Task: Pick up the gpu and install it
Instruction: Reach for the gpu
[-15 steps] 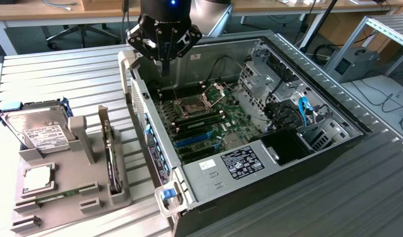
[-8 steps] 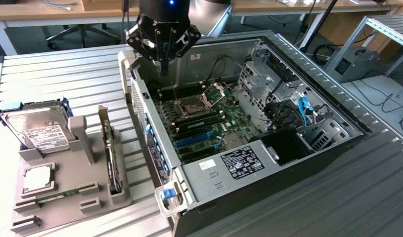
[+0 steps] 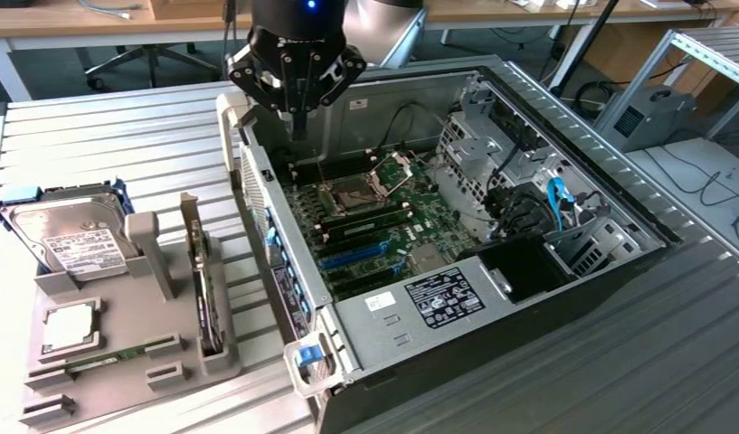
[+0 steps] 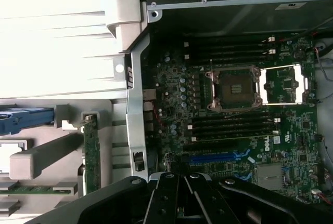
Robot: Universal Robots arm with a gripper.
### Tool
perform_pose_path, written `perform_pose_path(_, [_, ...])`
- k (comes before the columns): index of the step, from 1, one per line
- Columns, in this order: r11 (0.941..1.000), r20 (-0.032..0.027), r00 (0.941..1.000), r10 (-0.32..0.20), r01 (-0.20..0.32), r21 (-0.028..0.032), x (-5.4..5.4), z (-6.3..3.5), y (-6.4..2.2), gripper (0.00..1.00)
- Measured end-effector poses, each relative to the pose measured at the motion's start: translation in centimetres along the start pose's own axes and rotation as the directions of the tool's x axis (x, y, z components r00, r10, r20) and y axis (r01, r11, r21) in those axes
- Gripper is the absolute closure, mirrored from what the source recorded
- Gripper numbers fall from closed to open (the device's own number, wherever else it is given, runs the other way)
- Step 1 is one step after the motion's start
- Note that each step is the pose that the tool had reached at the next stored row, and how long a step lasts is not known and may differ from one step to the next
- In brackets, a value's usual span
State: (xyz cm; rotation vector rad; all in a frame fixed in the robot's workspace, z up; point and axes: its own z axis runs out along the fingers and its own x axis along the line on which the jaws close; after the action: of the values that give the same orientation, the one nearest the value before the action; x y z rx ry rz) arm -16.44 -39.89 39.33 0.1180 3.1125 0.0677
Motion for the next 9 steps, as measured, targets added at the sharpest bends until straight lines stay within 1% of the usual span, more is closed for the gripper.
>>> perform_pose_path(9, [1.0000,0.0000,1.0000,0.000,0.000,0.0000,0.32,-0.01,-0.02,0.89])
